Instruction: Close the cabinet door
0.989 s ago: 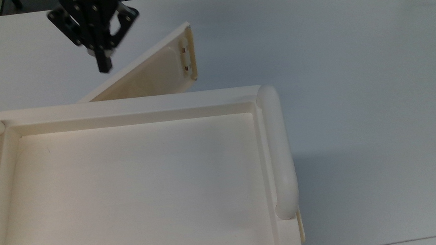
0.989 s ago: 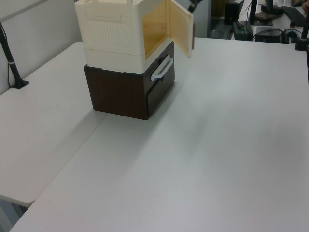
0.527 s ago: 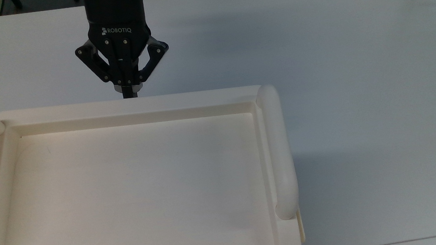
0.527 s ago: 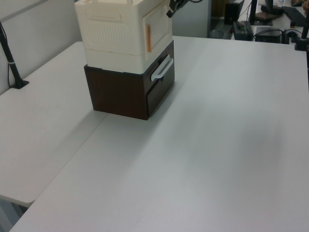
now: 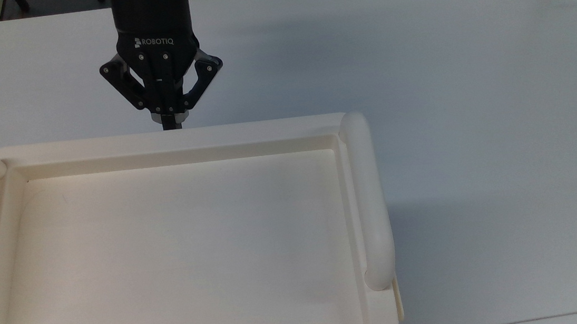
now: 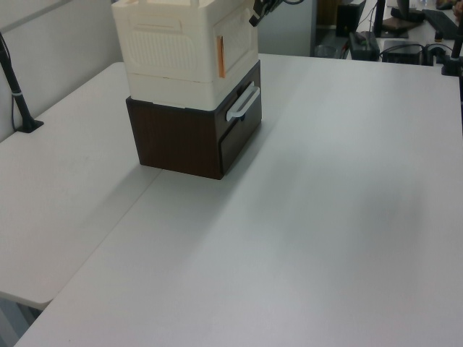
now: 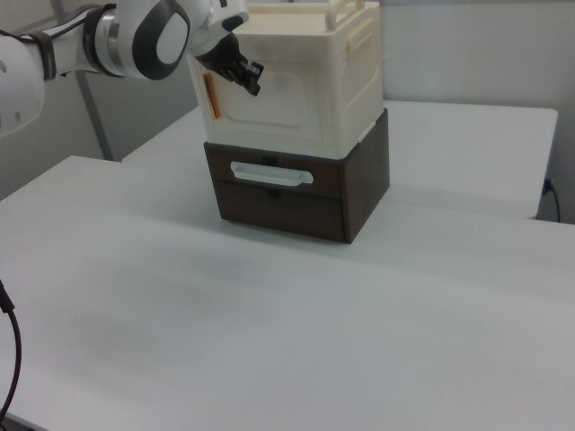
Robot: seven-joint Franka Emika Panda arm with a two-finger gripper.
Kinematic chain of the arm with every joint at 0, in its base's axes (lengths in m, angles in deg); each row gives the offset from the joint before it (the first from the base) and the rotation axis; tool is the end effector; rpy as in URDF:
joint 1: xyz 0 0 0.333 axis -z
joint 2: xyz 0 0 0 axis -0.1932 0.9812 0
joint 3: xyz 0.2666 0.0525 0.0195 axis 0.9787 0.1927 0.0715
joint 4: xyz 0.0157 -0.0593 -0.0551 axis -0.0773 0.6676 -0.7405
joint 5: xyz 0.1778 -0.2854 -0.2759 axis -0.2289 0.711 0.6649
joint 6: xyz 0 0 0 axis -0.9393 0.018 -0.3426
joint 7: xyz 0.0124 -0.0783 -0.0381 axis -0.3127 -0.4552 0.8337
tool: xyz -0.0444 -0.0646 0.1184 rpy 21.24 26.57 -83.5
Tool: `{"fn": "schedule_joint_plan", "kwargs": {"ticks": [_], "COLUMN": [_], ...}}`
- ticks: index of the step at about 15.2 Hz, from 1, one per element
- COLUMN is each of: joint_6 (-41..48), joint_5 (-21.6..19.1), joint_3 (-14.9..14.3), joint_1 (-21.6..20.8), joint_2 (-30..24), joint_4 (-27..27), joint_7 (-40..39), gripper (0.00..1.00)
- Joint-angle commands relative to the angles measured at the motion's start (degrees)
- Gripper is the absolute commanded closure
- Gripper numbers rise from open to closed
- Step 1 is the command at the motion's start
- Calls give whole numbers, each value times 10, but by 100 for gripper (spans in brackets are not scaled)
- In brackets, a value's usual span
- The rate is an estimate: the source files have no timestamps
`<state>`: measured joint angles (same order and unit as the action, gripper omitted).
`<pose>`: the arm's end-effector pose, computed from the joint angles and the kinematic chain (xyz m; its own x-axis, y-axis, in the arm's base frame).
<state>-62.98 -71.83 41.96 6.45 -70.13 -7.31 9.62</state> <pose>0.7444 -0.0065 0.5551 0.7651 -0.1417 0.6281 -0.1185 -0.9898 -0.0790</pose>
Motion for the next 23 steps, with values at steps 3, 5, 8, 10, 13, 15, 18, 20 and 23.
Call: {"fn": "schedule_joint_plan", "kwargs": {"ticks": [3,5,8,10,13,15,18,20,23], "joint_6": [175,239,345,396,451,468,467,467,467], "joint_5": [-2,-2,26,44,45,44,45,45,46], "joint_3": [-5,-6,-6,-5,-5,-5,-6,-8,-10], "joint_1": [-2,-2,-7,-15,-26,-25,-21,-19,-18], "joint_2": [-51,-65,-79,-81,-90,-95,-100,-100,-102], "joint_4": [25,25,25,25,25,30,39,39,40], "joint_7": [-89,-118,-130,-130,-129,-126,-124,-123,-123], "gripper": [97,97,97,97,94,85,56,19,0]}}
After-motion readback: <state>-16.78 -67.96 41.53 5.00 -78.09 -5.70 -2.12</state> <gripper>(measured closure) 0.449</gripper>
